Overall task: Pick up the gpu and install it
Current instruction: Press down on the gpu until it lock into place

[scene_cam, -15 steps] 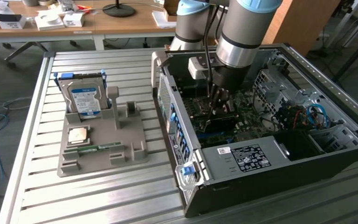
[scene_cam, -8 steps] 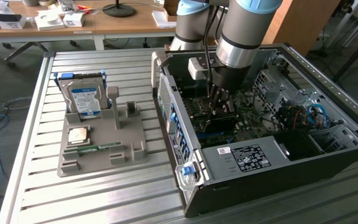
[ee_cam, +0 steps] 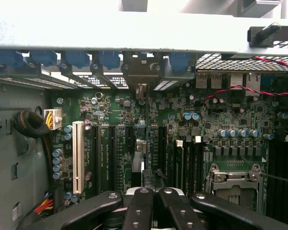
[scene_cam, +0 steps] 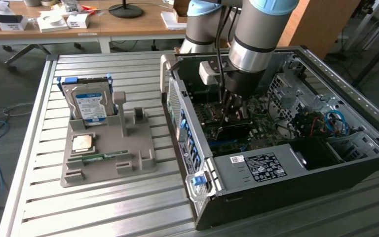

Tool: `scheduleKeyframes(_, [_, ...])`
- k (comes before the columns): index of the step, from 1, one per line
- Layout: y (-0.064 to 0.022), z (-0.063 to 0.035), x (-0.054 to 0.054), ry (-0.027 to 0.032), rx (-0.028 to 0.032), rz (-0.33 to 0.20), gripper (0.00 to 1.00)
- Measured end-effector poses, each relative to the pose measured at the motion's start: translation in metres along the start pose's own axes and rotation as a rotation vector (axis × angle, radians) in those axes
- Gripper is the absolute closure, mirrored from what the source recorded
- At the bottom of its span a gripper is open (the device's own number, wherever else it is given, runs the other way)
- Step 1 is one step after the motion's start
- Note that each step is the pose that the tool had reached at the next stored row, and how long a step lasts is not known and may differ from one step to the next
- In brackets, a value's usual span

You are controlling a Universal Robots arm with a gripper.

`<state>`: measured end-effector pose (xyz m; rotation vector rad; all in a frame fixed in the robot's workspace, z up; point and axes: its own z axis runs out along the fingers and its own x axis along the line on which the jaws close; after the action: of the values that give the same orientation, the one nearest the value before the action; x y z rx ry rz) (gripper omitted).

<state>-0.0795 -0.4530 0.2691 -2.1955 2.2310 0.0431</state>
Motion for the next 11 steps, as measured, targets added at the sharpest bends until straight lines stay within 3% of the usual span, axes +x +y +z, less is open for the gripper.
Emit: scheduleKeyframes(11, [0.0000,0.0004,0.0000,0.0001,0.0000,0.000,0.89])
